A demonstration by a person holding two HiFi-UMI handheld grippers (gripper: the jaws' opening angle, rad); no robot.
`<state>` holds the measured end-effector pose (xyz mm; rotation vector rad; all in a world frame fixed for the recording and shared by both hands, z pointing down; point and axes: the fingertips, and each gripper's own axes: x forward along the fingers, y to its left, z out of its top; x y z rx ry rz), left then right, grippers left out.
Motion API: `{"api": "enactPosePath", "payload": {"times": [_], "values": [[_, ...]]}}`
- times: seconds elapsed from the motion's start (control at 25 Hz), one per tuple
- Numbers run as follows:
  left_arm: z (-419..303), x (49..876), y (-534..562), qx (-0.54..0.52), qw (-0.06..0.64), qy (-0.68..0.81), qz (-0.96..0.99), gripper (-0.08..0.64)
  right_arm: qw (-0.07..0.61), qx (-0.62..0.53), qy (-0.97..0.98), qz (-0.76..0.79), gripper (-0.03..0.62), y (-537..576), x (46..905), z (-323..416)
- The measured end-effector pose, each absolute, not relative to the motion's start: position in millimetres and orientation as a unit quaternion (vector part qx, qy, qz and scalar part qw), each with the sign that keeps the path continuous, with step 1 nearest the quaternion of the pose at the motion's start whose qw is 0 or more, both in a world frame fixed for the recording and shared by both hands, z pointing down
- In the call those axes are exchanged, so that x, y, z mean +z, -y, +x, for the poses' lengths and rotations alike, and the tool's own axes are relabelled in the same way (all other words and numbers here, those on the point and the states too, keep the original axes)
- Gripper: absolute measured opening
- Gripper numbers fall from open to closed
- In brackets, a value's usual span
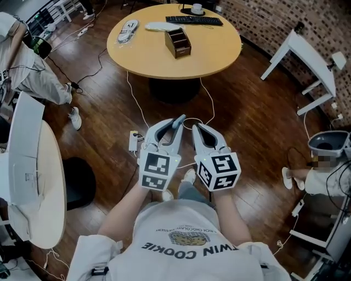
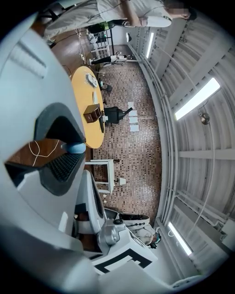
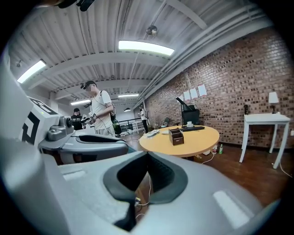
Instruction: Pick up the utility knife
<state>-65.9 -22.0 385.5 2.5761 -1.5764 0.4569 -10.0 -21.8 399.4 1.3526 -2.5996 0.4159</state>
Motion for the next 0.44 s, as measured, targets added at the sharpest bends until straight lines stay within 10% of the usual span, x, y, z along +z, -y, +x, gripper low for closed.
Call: {"api": "enactPosePath", "payload": {"times": [0.44], "values": [[-70, 383, -30, 0.145, 0.047, 0.511, 0.846, 0.074, 0.097, 0.132, 0.873, 0.46, -0.005, -30, 393, -19]]}}
